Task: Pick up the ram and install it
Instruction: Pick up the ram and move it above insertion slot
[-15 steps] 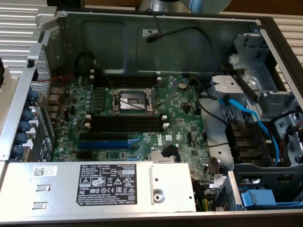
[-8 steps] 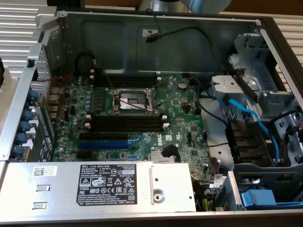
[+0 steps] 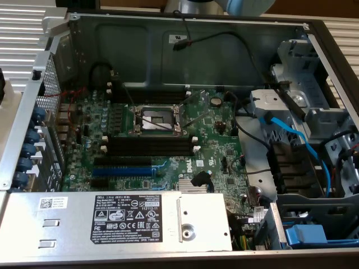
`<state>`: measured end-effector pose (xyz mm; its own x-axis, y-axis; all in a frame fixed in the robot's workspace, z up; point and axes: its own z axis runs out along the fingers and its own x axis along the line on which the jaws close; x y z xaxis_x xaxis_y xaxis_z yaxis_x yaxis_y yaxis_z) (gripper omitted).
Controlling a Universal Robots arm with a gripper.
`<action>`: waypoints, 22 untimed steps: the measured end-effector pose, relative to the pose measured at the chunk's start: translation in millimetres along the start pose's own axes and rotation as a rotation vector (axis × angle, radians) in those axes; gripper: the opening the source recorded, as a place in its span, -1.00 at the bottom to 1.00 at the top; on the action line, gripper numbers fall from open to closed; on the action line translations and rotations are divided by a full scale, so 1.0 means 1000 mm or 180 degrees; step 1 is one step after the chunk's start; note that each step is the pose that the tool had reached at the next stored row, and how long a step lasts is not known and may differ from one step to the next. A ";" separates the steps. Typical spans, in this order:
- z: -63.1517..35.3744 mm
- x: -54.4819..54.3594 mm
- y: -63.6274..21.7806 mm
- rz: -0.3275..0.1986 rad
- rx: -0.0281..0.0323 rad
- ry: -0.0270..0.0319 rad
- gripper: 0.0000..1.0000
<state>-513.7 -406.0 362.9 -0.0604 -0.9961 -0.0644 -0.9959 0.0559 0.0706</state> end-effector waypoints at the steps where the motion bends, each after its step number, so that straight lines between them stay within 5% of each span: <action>1: 0.0000 0.000 0.0000 0.0002 -0.0028 0.0003 -0.79; 3: 0.0000 0.001 0.0000 0.0005 -0.0062 0.0016 -0.79; 5: -0.0002 0.001 0.0000 0.0008 -0.0065 0.0051 -0.79; 7: -0.0001 0.001 0.0000 0.0017 -0.0057 0.0167 -0.79; 10: 0.0000 0.001 0.0008 0.0025 -0.0041 0.0274 -0.79; 12: -0.0001 0.001 0.0016 0.0029 -0.0028 0.0327 -0.79; 14: 0.0000 0.003 0.0054 0.0032 0.0020 0.0379 -0.79; 16: 0.0000 0.006 0.0068 0.0033 0.0048 0.0386 -0.79; 18: 0.0000 0.008 0.0071 0.0034 0.0097 0.0402 -0.79; 22: -0.0005 0.013 0.0068 0.0034 0.0170 0.0400 -0.79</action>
<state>-521.2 -419.1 363.0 -0.0654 -0.9960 0.0616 -0.9976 0.0666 0.0171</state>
